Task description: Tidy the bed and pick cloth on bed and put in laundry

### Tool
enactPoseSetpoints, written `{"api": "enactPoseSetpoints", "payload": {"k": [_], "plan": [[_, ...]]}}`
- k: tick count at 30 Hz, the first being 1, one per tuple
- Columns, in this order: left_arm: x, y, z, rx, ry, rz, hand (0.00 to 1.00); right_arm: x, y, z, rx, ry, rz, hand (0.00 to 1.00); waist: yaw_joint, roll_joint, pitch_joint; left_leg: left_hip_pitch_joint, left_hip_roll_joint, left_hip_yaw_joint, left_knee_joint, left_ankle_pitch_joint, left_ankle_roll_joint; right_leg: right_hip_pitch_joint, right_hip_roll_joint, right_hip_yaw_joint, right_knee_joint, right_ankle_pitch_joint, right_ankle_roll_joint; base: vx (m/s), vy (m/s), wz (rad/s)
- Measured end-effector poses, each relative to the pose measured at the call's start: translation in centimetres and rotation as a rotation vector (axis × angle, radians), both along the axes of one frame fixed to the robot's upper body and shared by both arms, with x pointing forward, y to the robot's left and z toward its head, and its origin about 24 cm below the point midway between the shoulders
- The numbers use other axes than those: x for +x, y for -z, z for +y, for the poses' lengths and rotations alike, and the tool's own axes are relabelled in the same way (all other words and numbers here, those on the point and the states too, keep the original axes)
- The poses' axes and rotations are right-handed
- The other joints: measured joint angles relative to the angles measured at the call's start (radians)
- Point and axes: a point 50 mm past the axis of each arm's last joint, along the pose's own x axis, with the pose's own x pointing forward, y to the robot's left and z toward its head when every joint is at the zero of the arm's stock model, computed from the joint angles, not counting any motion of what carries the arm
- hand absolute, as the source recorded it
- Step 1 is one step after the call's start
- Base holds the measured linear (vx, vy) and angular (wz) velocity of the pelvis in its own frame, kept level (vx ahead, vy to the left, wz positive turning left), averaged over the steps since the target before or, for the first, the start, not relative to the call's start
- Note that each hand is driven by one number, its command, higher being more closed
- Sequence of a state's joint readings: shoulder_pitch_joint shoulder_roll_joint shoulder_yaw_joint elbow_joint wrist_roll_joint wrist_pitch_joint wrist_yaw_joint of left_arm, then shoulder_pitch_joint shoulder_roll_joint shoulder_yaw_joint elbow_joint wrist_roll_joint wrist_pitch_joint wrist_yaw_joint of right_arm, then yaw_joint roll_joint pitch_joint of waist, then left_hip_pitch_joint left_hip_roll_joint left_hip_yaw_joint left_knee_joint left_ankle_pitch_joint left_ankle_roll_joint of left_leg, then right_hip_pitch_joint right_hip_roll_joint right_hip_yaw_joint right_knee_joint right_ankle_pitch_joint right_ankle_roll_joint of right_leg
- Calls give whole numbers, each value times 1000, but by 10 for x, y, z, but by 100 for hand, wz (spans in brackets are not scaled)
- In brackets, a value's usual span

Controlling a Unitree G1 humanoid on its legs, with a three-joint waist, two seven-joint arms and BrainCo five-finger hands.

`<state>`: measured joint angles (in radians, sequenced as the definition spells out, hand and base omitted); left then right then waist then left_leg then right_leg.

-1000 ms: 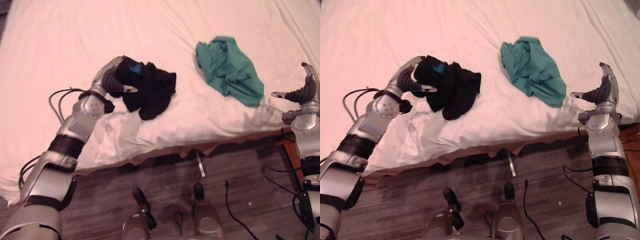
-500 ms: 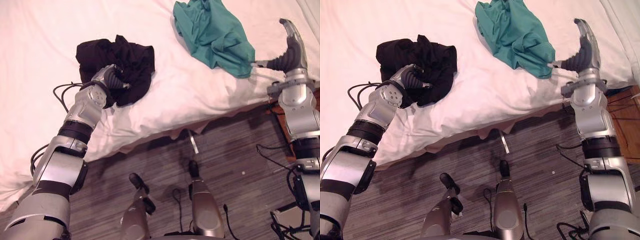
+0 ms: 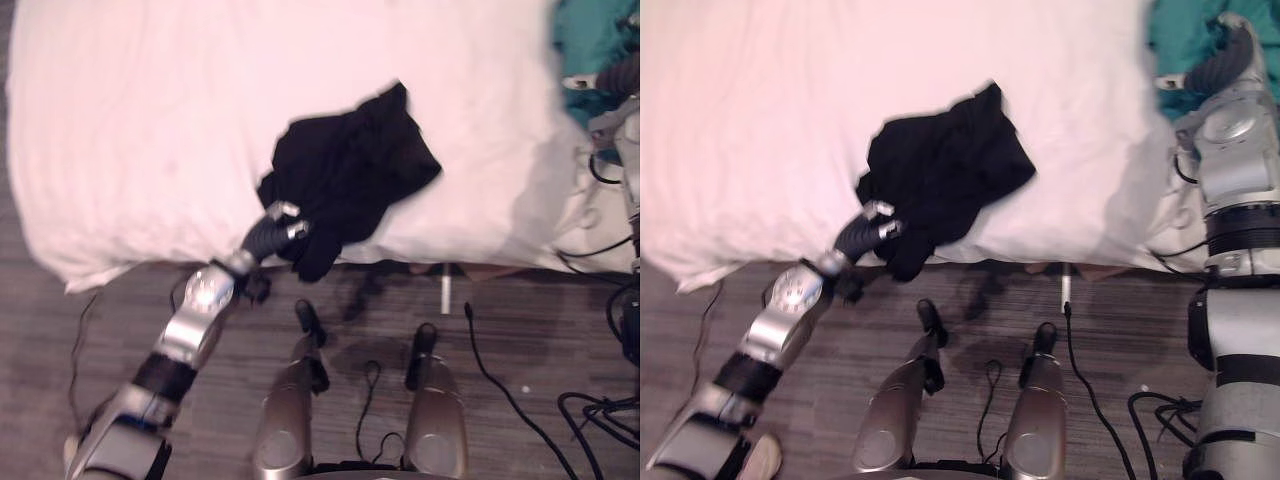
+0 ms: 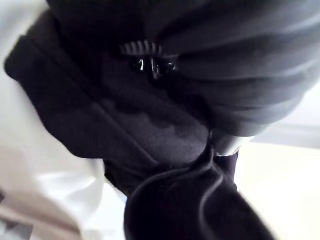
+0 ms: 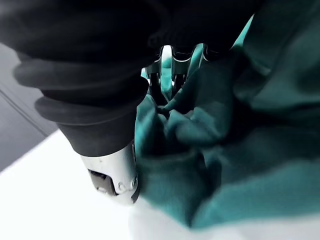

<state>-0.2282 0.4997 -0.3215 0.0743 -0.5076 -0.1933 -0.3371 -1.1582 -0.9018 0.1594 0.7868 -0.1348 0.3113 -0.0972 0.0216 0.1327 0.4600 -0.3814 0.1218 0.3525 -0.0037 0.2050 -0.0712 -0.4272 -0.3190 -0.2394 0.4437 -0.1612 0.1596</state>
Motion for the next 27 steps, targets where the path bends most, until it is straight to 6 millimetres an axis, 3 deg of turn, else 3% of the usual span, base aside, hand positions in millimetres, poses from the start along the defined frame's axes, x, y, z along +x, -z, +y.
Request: {"api": "enactPoseSetpoints", "payload": {"k": [3,5,8,11,12,14,16,17,19,20,22,25,27], "plan": [[-36,44,6,-45,-16,205,100,-14,-14,-22,2,52,-12,100,-2,11,5,-4,-21,-17,26,0,0,5,-32,-9,38,-16,5,75,-55,28],[-50,57,11,-56,-28,263,100,-16,-1,-30,46,26,-3,100,-2,11,5,4,-21,-21,51,-2,3,24,-37,-10,49,-16,4,56,-53,6],[-63,51,15,-109,-10,238,100,-14,43,-35,102,-58,21,100,-5,11,5,76,-19,-19,45,-2,3,97,-36,-27,38,-18,3,43,-64,-11],[-73,38,16,-182,28,179,100,-23,104,-34,143,-150,56,100,-16,3,1,180,-16,-11,9,-2,2,201,-18,-34,-12,-17,3,28,-31,-21],[-78,41,18,-200,26,190,100,-30,140,-22,191,-209,66,100,-30,-11,-36,202,-13,-8,-11,-2,2,231,-4,-35,-48,-17,3,28,-35,-21],[-84,49,20,-221,8,226,100,-42,186,-2,273,-266,98,100,-41,-34,-92,235,-4,0,-51,-2,2,261,18,-34,-97,-17,3,74,-37,-24],[-88,61,20,-237,-19,283,100,-72,246,31,402,-327,166,100,-68,-76,-143,298,5,10,-90,-3,1,321,43,-33,-144,-16,3,91,-33,-22],[-89,67,20,-244,-32,308,100,-85,262,42,448,-344,183,100,-76,-94,-160,312,6,10,-90,-7,-4,339,46,-32,-158,-16,3,65,-30,-17],[-93,82,19,-274,-99,366,100,-131,296,79,580,-426,224,100,-103,-131,-230,349,19,10,-90,-39,-26,391,66,-30,-206,-11,4,72,-21,-19],[-94,86,18,-283,-122,380,100,-144,303,90,611,-456,243,100,-108,-137,-243,364,24,10,-90,-52,-23,401,73,-29,-218,-9,4,55,9,-17],[-96,99,16,-320,-202,431,100,-175,321,129,755,-613,305,100,-118,-159,-274,397,29,11,-90,-83,-25,440,81,-23,-250,-2,4,16,43,-15],[-99,110,16,-346,-287,467,100,-185,330,169,875,-787,346,100,-115,-162,-297,397,28,10,-90,-87,-25,452,85,-21,-279,18,9,-6,41,-3],[-106,126,17,-367,-399,515,100,-188,335,205,943,-950,384,100,-99,-148,-307,413,19,-7,-89,-83,-20,499,81,-44,-313,34,17,4,35,20]]}}
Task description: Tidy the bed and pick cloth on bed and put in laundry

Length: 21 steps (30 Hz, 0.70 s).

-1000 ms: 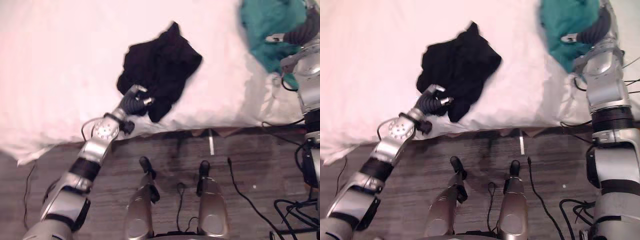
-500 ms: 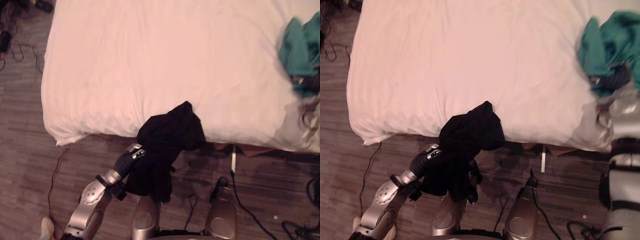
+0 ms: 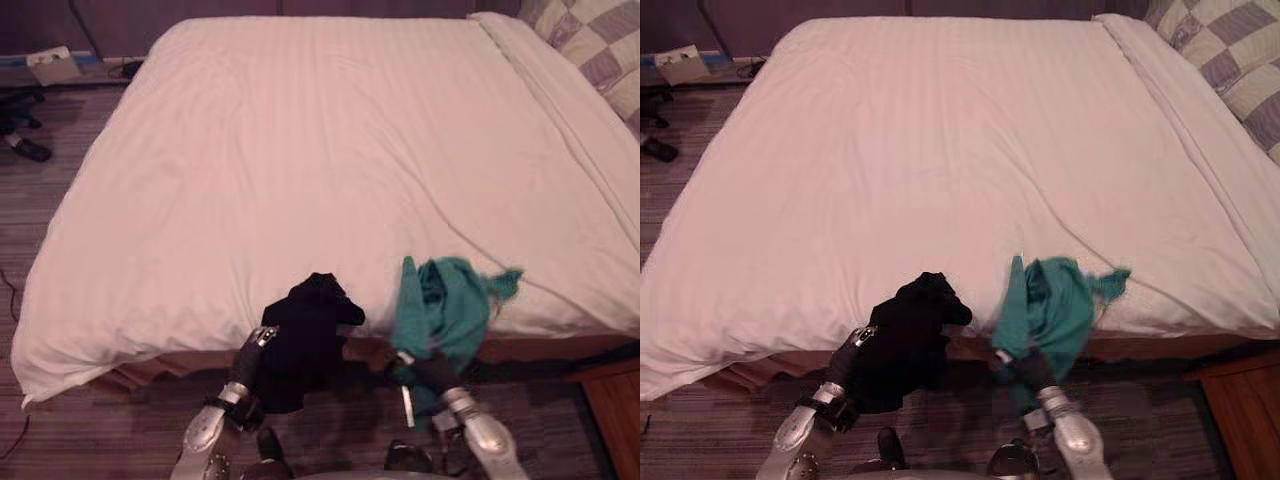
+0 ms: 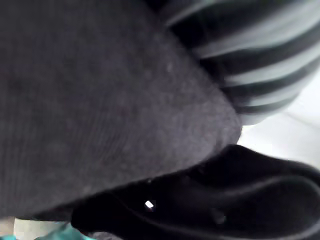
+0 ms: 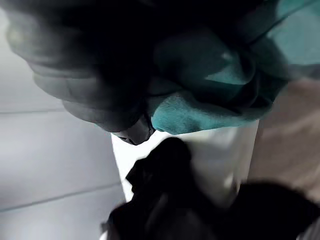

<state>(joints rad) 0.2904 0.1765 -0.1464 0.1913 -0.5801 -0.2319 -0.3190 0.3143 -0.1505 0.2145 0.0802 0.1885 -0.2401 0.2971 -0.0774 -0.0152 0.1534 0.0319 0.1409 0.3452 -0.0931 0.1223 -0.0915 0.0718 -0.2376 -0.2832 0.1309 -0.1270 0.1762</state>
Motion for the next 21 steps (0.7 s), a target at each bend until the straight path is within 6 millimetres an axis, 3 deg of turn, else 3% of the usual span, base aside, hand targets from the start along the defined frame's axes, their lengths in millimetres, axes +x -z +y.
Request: {"api": "enactPoseSetpoints", "payload": {"k": [3,4,5,6,7,9,11,12,13,14,15,17,18,19,20,21], "plan": [[-7,6,-4,-57,-125,31,100,-10,17,25,31,-84,67,100,17,22,-29,-15,-27,-77,0,19,24,80,-22,-132,5,-17,12,33,2,122],[-8,7,-7,-78,-160,34,100,-12,25,32,19,-92,104,100,22,28,-39,-51,-49,-56,-7,7,108,120,-34,-238,7,-23,14,-10,1,185],[-8,7,-7,-81,-167,39,100,-13,29,32,12,-86,124,100,26,26,-44,-55,-48,-5,-7,-21,150,142,-39,-295,1,-21,16,15,25,238],[-8,11,-7,-77,-178,54,100,-15,33,31,-14,-65,144,100,26,19,-49,-68,-46,133,19,-79,229,196,-46,-413,-29,7,25,65,69,290],[-9,18,-6,-69,-197,82,100,-13,35,25,-43,-13,150,100,38,13,-54,-99,-18,290,90,-107,249,228,-53,-521,-27,16,19,94,88,293],[-16,28,-6,-85,-242,144,100,-7,38,13,-105,41,149,100,43,49,-71,-124,21,406,148,-84,257,255,-56,-611,33,14,20,109,129,237],[-31,38,-8,-121,-321,223,100,-1,40,-1,-165,97,150,100,39,86,-84,-124,11,399,138,-17,241,272,-102,-658,212,13,17,120,131,230],[-34,43,-6,-142,-377,257,100,3,43,-3,-188,118,159,100,50,100,-74,-126,-8,322,128,-15,238,267,-115,-636,260,-75,30,24,44,194],[-34,45,2,-141,-432,271,100,13,40,0,-189,127,140,100,67,82,-63,-139,-28,284,123,-5,225,238,-84,-619,158,-90,10,-20,20,147],[-31,44,8,-132,-456,266,100,21,35,7,-171,135,113,100,82,50,-43,-152,-55,271,135,-6,219,221,-84,-635,115,-60,-18,-47,54,125],[-34,50,10,-122,-486,302,100,23,34,5,-175,164,106,100,97,45,-38,-167,-73,226,144,-20,207,234,-103,-668,171,-52,-28,-10,98,128],[-41,55,8,-115,-501,343,100,20,36,2,-192,202,113,100,97,48,-34,-159,-107,143,132,-35,208,196,-168,-590,394,-16,-188,21,122,152],[-41,56,11,-73,-482,348,100,16,38,-4,-203,242,130,100,91,57,-34,-148,-122,74,116,-38,203,142,-176,-438,534,18,-214,55,101,150],[-37,55,10,-61,-465,340,100,14,39,-5,-197,263,138,100,85,51,-27,-143,-130,39,103,-38,202,114,-158,-368,576,-15,-175,101,44,201],[-24,51,16,-21,-442,307,100,12,41,-5,-183,303,150,100,84,35,-1,-128,-155,-36,66,-39,203,40,-88,-244,640,-95,-119,109,-30,201],[-16,51,19,-5,-428,308,100,10,41,-6,-177,323,159,100,83,36,15,-114,-172,-83,30,-41,199,-28,-18,-166,646,-145,-109,112,-56,196]]}}
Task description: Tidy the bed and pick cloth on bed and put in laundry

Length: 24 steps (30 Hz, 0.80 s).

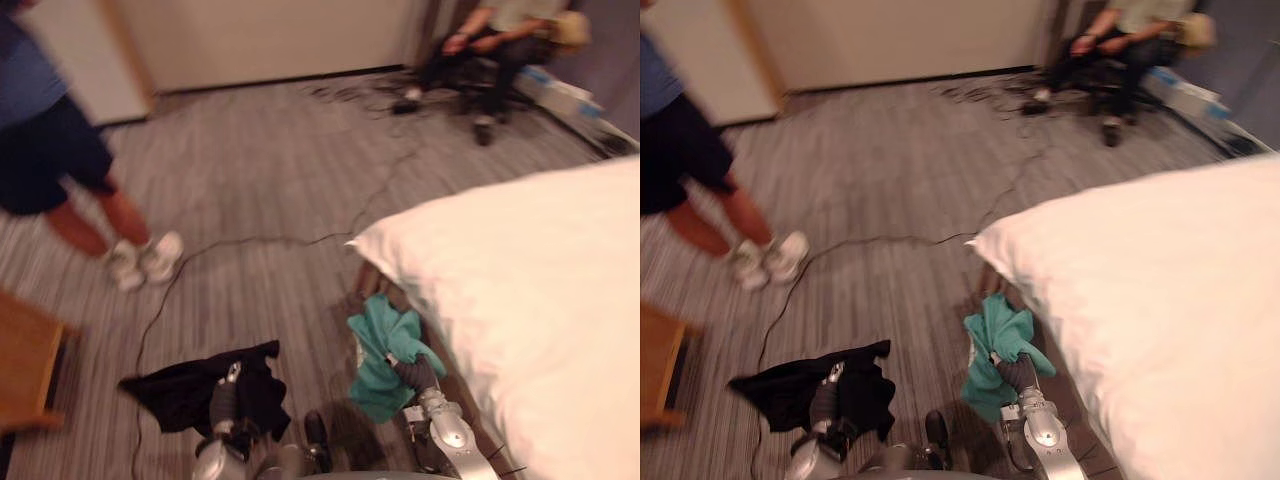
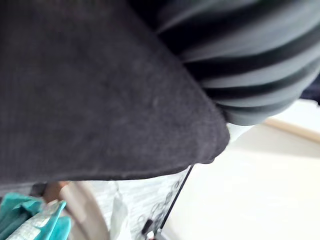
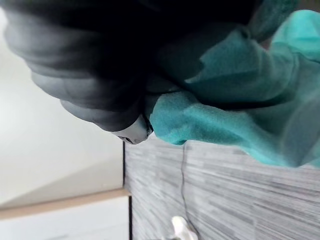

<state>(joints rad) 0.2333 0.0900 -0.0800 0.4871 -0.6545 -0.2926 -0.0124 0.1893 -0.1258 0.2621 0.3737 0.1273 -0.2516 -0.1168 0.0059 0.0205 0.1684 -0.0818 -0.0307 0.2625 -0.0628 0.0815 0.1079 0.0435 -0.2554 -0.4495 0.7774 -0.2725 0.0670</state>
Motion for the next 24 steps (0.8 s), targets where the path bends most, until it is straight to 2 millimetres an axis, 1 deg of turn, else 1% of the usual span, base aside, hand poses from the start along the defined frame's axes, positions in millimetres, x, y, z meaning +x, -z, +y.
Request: {"api": "enactPoseSetpoints", "payload": {"k": [1,2,3,4,5,6,7,8,9,10,11,12,14,15,16,21,23,24], "plan": [[2,1,0,2,5,5,100,-1,1,-1,-1,9,4,100,-4,2,2,8,-7,-21,-17,-3,-5,-29,33,32,-10,-17,5,121,-55,190],[4,4,-3,-1,17,22,100,-4,3,-5,1,44,12,100,-29,1,5,26,-18,-64,-39,-37,-50,-81,105,108,-81,-46,3,163,-43,189],[4,6,-3,15,45,35,100,-8,4,-6,17,79,17,100,-49,-26,7,36,-46,-65,-3,-67,-56,-121,115,166,-173,-55,-11,181,-52,188],[3,7,-5,21,65,35,100,-9,3,-7,21,97,7,100,-47,-33,8,30,-52,-68,31,-72,-55,-123,111,203,-209,-53,-3,155,-79,187],[0,9,-10,24,95,49,100,-17,9,-14,18,150,31,100,-60,-49,7,37,-85,-43,59,-6,6,-118,96,266,-312,-11,4,126,-75,152],[-4,13,-15,18,110,71,100,-23,17,-18,9,181,71,100,-51,-62,-1,82,-114,-70,40,-7,0,-110,78,289,-335,45,3,138,-72,124],[-7,15,-20,5,112,79,100,-24,20,-21,1,188,84,100,-36,-50,-9,92,-109,-71,23,-2,-6,-96,82,289,-364,50,4,185,-42,33],[-11,16,-23,-9,107,86,100,-19,19,-22,0,191,76,100,-22,-28,-17,90,-101,-68,2,5,-15,-84,101,287,-417,65,6,161,-52,-10],[-12,16,-24,-11,109,87,100,-11,17,-19,3,182,57,100,-22,-17,-19,79,-90,-68,-5,6,-16,-78,118,286,-465,82,10,115,-47,-18],[-12,16,-24,-11,112,85,100,-7,16,-18,4,177,53,100,-21,-15,-18,79,-84,-67,-11,7,-19,-71,123,286,-493,96,7,63,-35,-20],[-11,16,-25,-16,127,78,100,-4,17,-17,7,176,52,100,-21,-14,-18,82,-75,-62,-24,9,-20,-49,139,286,-547,120,7,58,-27,-18],[-11,16,-25,-16,130,77,100,-4,17,-16,8,177,56,100,-21,-16,-19,86,-72,-61,-30,9,-21,-35,149,287,-578,132,7,75,-29,-17],[-11,17,-25,-20,140,76,100,-6,20,-17,9,185,72,100,-21,-19,-21,96,-69,-49,-31,7,-20,-10,151,290,-613,147,1,58,-20,-15],[-11,18,-25,-21,145,78,100,-8,23,-16,25,193,94,100,-21,-20,-21,99,-67,-37,-31,5,-20,-9,153,296,-620,153,3,28,-5,-16],[-31,38,-34,-20,209,224,100,-44,57,-22,22,260,337,100,-35,-28,-79,105,-21,12,-39,-6,-33,-4,192,343,-658,183,-5,15,-5,-13],[-31,38,-33,-19,207,224,100,-44,57,-23,21,262,337,100,-35,-25,-78,105,-21,13,-39,-6,-32,-5,193,344,-658,183,-5,0,0,0],[-33,41,-31,-8,207,244,100,-51,63,-28,25,273,374,100,-34,-22,-78,99,-21,13,-39,-6,-32,-13,199,348,-656,183,-5,0,0,0],[-34,42,-30,1,212,253,100,-50,64,-30,26,276,381,100,-34,-21,-78,96,-21,13,-39,-6,-32,-16,200,348,-655,183,-5,0,0,0]]}}
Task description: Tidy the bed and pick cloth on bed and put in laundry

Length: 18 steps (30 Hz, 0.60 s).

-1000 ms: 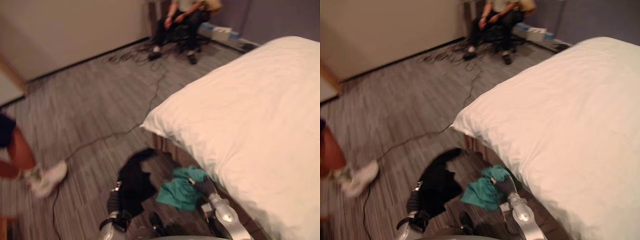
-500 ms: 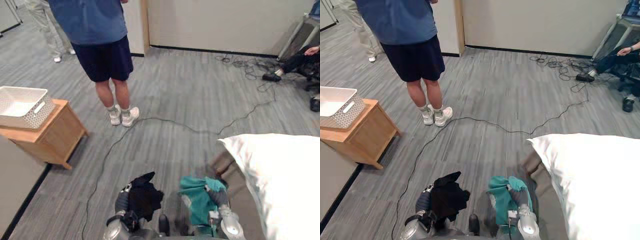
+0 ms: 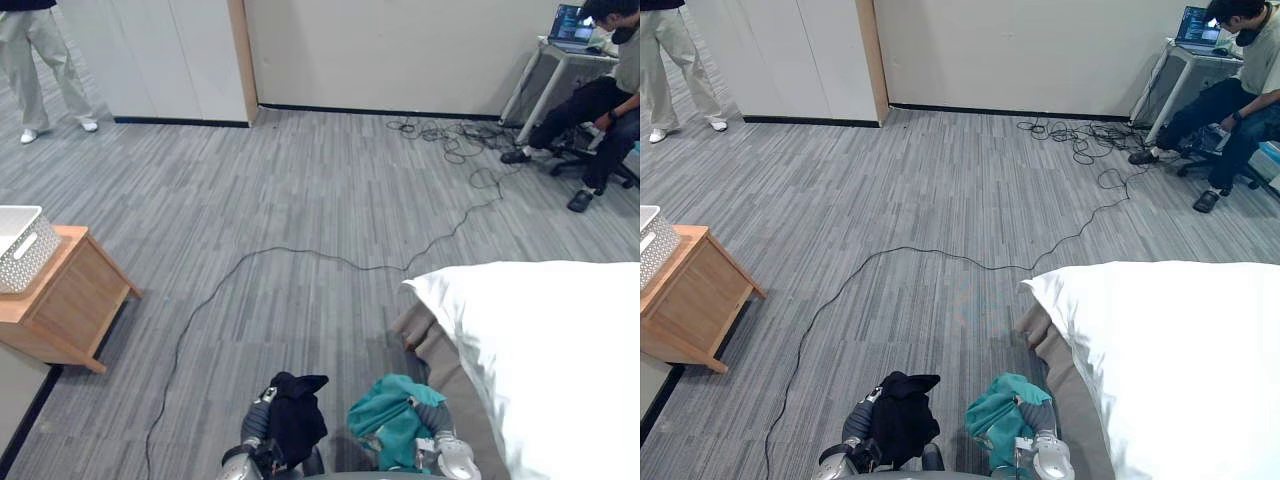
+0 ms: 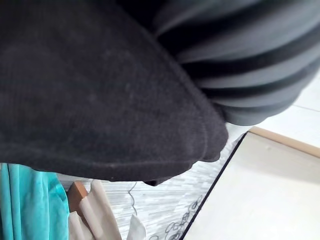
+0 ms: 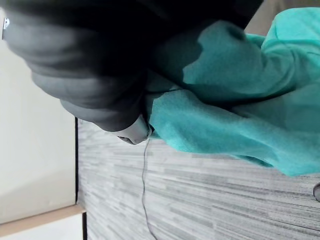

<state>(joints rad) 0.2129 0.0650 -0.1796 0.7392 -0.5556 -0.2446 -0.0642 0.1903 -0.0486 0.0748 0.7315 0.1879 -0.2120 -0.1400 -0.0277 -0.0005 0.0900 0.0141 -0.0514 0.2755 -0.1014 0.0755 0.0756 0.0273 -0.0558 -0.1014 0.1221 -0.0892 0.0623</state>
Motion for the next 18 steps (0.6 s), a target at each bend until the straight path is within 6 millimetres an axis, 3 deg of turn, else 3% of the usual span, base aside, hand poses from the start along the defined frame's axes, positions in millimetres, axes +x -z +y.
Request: {"api": "enactPoseSetpoints", "payload": {"k": [6,9,11,12,13,14,15,16,18], "plan": [[-13,14,26,112,3,110,100,-20,14,-21,42,12,78,100,11,4,3,-13,-1,-3,1,-3,-3,-21,1,7,14,-7,-5,27,-23,-1],[-13,15,33,158,18,121,100,-19,13,-23,72,-26,57,100,10,0,3,-98,6,-19,117,-65,-32,-47,-3,-12,39,-14,-13,46,-45,24],[-6,13,33,172,9,94,100,-12,11,-25,77,-53,36,100,13,12,13,-162,30,-11,242,-128,-66,-69,0,-32,94,-35,-24,60,-81,35],[-1,11,32,173,5,73,100,-6,8,-28,70,-66,22,100,17,25,37,-187,63,15,343,-174,-98,-69,14,-60,171,-75,-36,32,-158,15],[2,9,31,174,0,53,100,-3,6,-32,56,-78,12,100,29,31,55,-216,91,34,457,-223,-145,-58,16,-68,196,-137,-73,20,-161,9],[3,9,30,171,1,51,100,3,4,-35,45,-82,-1,100,37,39,72,-231,105,31,510,-229,-150,-44,19,-67,199,-148,-75,-15,-80,-2],[4,8,30,171,2,47,100,5,3,-38,38,-81,-9,100,43,39,88,-256,114,24,592,-198,-179,-20,15,-65,190,-148,-80,-3,-22,12],[4,8,30,169,7,46,100,2,3,-40,45,-60,-10,100,42,39,97,-273,123,28,645,-218,-141,25,-5,-92,167,-146,-83,27,4,33],[5,8,28,166,12,39,100,-4,4,-43,46,-42,-2,100,37,40,99,-286,133,40,612,-229,-124,68,-26,-121,139,-157,-64,72,27,43]]}}
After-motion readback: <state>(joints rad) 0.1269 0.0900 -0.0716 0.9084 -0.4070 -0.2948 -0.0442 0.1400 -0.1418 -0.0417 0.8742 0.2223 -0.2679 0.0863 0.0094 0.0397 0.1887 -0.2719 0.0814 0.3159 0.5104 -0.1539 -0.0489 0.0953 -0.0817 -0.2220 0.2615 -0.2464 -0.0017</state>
